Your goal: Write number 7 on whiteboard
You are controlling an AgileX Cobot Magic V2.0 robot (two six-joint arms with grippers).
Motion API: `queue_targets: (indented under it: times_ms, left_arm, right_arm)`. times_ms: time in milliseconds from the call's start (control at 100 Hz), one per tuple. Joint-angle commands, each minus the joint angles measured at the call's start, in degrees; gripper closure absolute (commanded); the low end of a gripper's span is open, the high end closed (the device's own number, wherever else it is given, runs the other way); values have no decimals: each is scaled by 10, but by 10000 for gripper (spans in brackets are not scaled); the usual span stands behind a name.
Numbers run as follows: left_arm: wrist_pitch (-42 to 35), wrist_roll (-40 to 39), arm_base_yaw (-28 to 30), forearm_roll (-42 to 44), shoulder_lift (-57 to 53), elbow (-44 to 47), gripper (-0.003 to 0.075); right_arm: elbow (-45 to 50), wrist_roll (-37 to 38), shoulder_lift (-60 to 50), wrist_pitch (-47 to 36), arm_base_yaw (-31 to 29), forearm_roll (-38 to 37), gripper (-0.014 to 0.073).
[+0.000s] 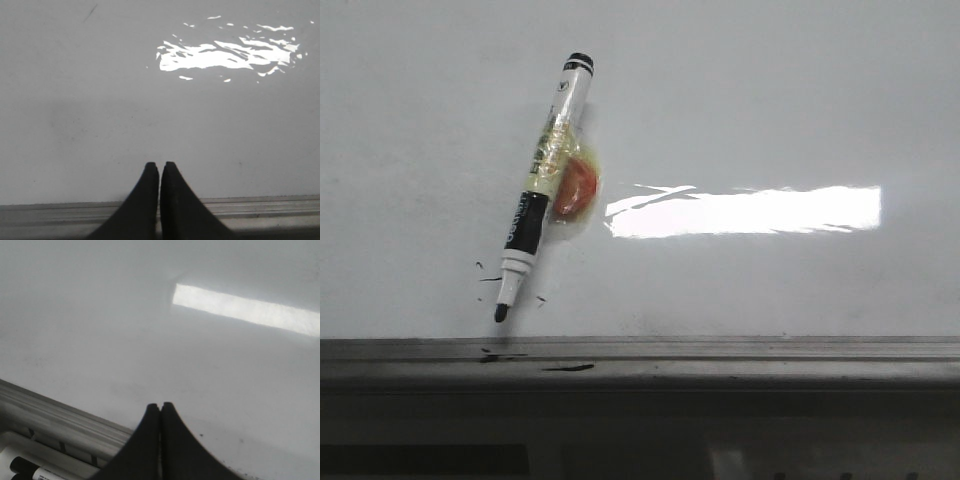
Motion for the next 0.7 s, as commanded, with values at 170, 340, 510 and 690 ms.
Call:
queue_targets:
  times_ms: [170,340,510,690]
  left_arm:
    - [-36,-4,-4,-3,-17,13,741]
    - [-36,-4,-4,-3,-17,13,741]
    - [-36,-4,-4,-3,-17,13,741]
    - [-36,-4,-4,-3,-17,13,741]
  right_arm:
    - [8,-4,-9,-15,-3,-1,657]
    - [8,-4,-9,-15,-3,-1,657]
    - [8,-4,-9,-10,-3,-8,657]
    - [8,-4,-9,-10,-3,-8,657]
